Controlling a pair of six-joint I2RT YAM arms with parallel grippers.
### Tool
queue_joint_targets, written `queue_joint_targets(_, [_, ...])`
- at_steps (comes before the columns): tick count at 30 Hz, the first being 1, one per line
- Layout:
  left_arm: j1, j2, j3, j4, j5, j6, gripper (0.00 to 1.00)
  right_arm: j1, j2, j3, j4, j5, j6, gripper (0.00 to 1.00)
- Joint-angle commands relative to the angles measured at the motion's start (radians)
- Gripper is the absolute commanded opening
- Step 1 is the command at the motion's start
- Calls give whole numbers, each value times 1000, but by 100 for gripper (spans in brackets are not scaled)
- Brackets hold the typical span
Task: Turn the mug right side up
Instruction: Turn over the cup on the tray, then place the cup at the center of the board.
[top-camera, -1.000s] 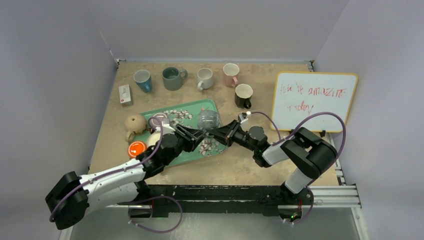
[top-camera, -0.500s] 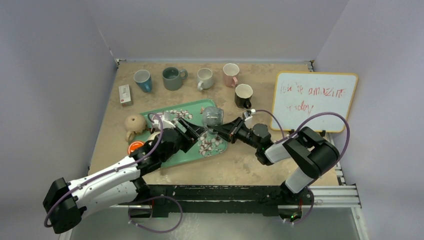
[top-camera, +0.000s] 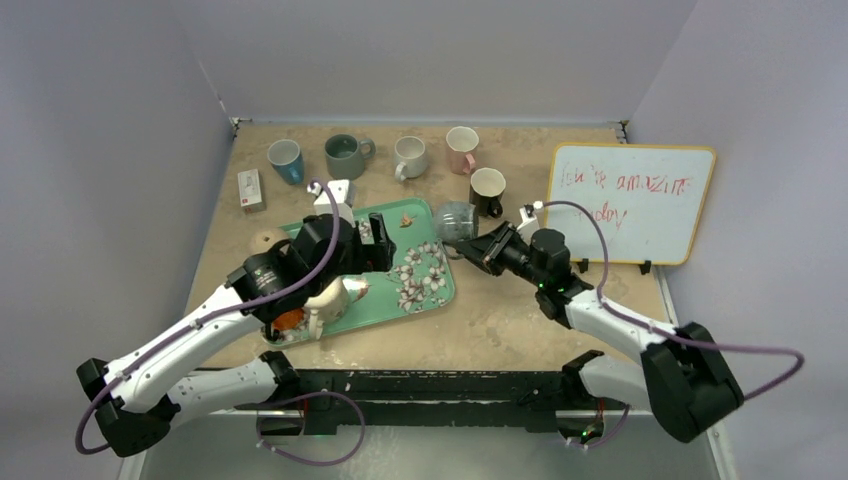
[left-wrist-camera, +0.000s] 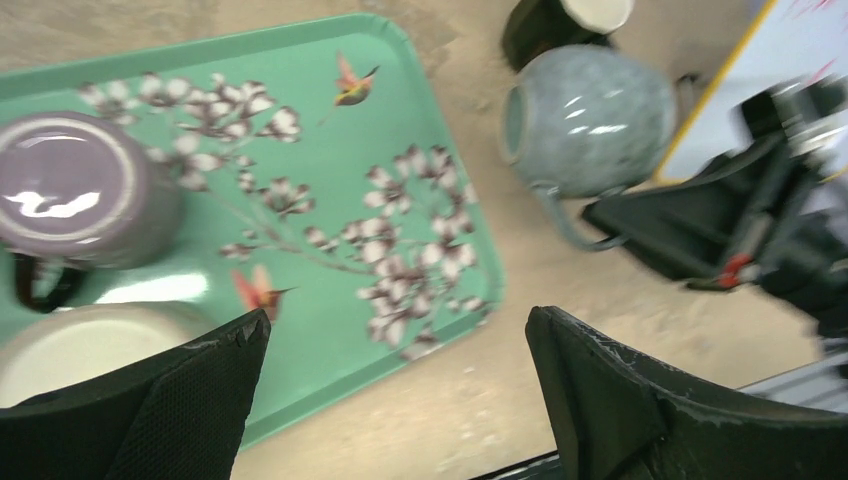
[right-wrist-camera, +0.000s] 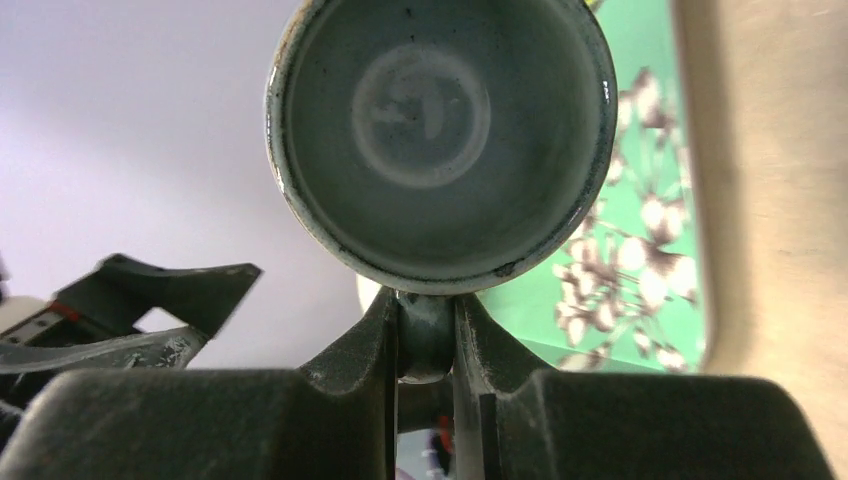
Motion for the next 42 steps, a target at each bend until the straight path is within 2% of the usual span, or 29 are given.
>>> queue_joint_targets(1, [1,-36,39,-145,-31,260,99,-8,-176,143,-319,85,-272,0])
queue_joint_targets(4, [1,-98,10,-140,-38,336,98,-9,-241,226,-567,169,-443,0])
queue_joint_targets(8, [1,-183,-30,-127,-88,345,98,-8,-291,287,-824,319,-583,0])
queue_joint_targets(12, [1,-252,-54,-105,-85,358,98,-8,-322,306,-984,409,-668,0])
queue_joint_targets(15, [1,-275,-65,-101,-89,358,97,-8,-320,307,-1030,436,-745,0])
queue_joint_targets(19, [1,-279,-64,-106,-94,355,97,-8,-264,317,-1100,495,-752,0])
queue_joint_targets(26, [1,-270,-63,-124,-117,348,97,-8,-236,279,-957,620,-802,0])
queue_joint_targets(29, [1,-272,-62,-126,-127,346,97,-8,-172,308,-961,661,-806,0])
queue_joint_targets(42, [1,-277,-61,-141,-173,327,96,-8,-25,330,-868,633,-830,0])
